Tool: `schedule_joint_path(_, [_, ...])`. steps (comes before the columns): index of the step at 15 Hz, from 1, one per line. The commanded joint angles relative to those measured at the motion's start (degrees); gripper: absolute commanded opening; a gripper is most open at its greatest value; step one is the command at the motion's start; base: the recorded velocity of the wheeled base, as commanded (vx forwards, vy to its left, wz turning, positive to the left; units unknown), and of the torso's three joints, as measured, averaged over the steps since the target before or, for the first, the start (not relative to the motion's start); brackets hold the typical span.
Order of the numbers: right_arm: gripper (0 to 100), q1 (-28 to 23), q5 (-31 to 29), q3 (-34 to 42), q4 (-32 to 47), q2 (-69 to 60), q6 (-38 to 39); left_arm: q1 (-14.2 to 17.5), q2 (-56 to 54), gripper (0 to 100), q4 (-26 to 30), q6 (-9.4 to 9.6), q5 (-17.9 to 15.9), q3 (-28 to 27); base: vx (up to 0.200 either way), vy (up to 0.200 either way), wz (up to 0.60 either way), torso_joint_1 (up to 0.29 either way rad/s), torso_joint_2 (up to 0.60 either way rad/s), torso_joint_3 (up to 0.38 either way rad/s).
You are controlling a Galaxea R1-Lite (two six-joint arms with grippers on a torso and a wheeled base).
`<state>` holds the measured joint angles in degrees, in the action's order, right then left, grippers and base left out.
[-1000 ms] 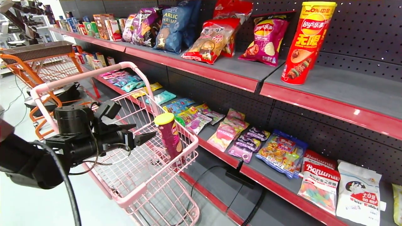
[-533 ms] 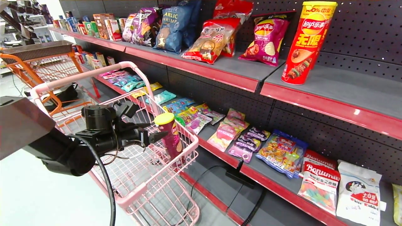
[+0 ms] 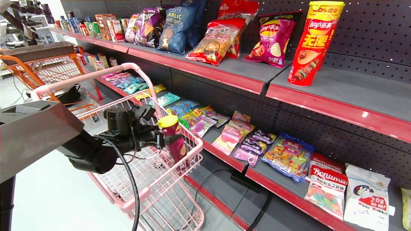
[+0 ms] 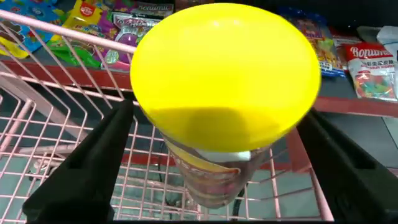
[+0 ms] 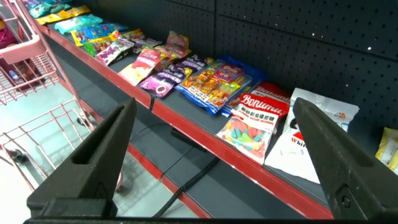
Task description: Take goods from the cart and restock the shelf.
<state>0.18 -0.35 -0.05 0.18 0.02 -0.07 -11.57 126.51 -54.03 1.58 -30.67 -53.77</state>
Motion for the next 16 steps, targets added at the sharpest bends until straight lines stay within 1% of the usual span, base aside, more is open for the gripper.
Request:
schedule_joint_path(1, [100, -0.01, 0.0, -0.04, -0.01, -0.02, -0.01, -0.47, 1.63, 100, -0.02, 0.0, 0.26, -1.77, 0.0, 0.0, 0.0, 0.0, 0.0, 0.0])
schedule_joint_path(2, [100, -0.01, 0.0, -0.04, -0.01, -0.02, -0.01, -0.47, 1.81, 0, -0.02, 0.0, 0.35, -1.95, 0.0, 0.0, 0.0, 0.0, 0.0, 0.0])
schedule_joint_path(7, [100, -0.01, 0.0, 0.05, -0.01, -0.02, -0.01, -0.47, 1.28, 0, -0.2, 0.0, 0.44, -0.98, 0.0, 0.0, 0.0, 0.0, 0.0, 0.0])
schedule_joint_path(9, [100, -0.01, 0.0, -0.04, -0.01, -0.02, -0.01, -0.38, -1.8, 0, 0.24, -0.27, 0.96, 0.16, 0.0, 0.0, 0.0, 0.0, 0.0, 0.0])
schedule_joint_path(10, [100, -0.01, 0.0, 0.05, -0.01, -0.02, 0.07, -0.12, -5.58, 0, 1.21, -0.71, 2.37, 1.04, 0.0, 0.0, 0.0, 0.0, 0.0, 0.0])
schedule_joint_path(11, [100, -0.01, 0.0, 0.05, -0.01, -0.02, -0.01, 0.23, -9.53, 0, 3.14, -0.71, 3.51, 2.01, 0.0, 0.0, 0.0, 0.0, 0.0, 0.0])
schedule_joint_path(12, [100, 0.08, 0.0, 0.05, -0.01, -0.02, -0.01, 1.11, -14.89, 0, 6.83, -0.71, 4.22, 3.06, 0.0, 0.0, 0.0, 0.0, 0.0, 0.0])
schedule_joint_path(13, [100, -0.01, 0.0, 0.05, -0.01, -0.02, -0.01, 1.55, -17.09, 0, 8.59, -0.71, 4.3, 3.06, 0.0, 0.0, 0.0, 0.0, 0.0, 0.0])
schedule_joint_path(14, [100, -0.01, 0.0, -0.04, -0.01, -0.02, 0.07, 2.96, -24.3, 0, 14.83, -0.71, 5.01, 2.62, 0.0, 0.0, 0.0, 0.0, 0.0, 0.0])
schedule_joint_path(16, [100, -0.01, 0.0, 0.05, -0.01, -0.02, 0.07, 3.4, -33.61, 0, 20.28, -0.71, 7.56, 2.71, 0.0, 0.0, 0.0, 0.0, 0.0, 0.0])
